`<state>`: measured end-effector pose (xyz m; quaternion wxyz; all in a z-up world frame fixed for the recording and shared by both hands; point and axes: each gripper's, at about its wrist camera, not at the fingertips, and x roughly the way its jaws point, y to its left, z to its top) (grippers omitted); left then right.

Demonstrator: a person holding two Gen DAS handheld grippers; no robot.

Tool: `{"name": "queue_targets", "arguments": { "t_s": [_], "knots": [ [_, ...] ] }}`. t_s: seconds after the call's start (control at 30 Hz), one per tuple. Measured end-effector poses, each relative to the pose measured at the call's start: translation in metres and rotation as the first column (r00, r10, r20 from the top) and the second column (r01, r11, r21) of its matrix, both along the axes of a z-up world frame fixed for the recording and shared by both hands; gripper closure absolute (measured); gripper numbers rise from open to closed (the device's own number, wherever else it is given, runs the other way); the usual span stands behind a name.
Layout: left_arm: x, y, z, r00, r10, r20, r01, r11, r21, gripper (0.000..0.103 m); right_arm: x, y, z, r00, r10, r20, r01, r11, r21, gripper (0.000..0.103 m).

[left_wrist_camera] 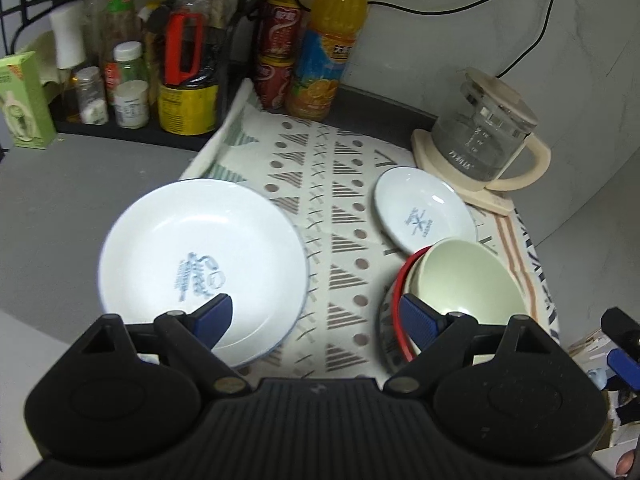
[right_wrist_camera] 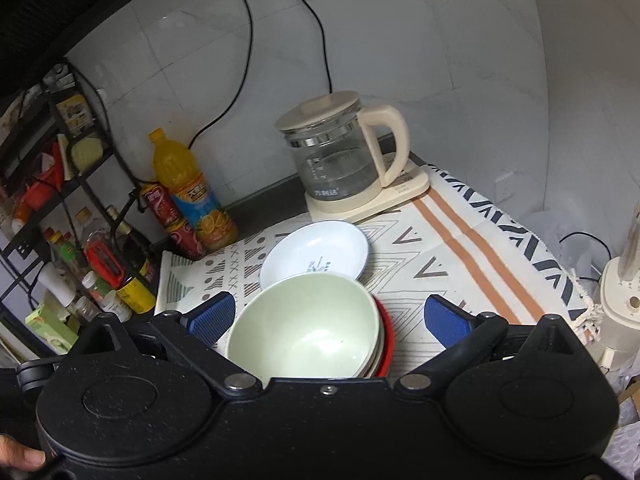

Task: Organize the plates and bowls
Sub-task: 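Move both grippers to the white 'BAKERY' plate by the kettle, then close both grippers on the rim of the 'BAKERY' plate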

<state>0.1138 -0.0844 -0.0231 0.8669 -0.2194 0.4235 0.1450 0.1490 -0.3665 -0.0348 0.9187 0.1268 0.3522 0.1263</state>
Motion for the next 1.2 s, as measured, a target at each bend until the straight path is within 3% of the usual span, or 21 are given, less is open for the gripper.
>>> {"name": "queue_targets", "arguments": {
  "t_s": [0.2,0.47,0.8,1.2],
  "knots": [
    [0.028,-0.003,-0.002,0.999,-0.051,0.004,0.051,0.999,-0.009,0.014,0.021,-0.002,-0.003,0.999,-0.023,-0.024,0.023,0.999,0.027,0.003],
    [0.069,0.0,-0.008,0.995,-0.101,0.018,0.102,0.994,-0.041,0.014,0.056,-0.003,-0.014,0.995,-0.061,-0.08,0.065,0.997,0.049,0.017],
    [0.119,0.003,-0.022,0.989,-0.15,0.005,0.15,0.985,-0.085,0.018,0.1,0.005,-0.034,0.981,-0.081,-0.174,0.094,0.993,0.07,0.023],
    [0.169,0.005,-0.052,0.98,-0.19,-0.05,0.181,0.973,-0.143,0.035,0.152,0.012,-0.059,0.958,-0.1,-0.267,0.123,0.99,0.072,0.029]
  ]
}}
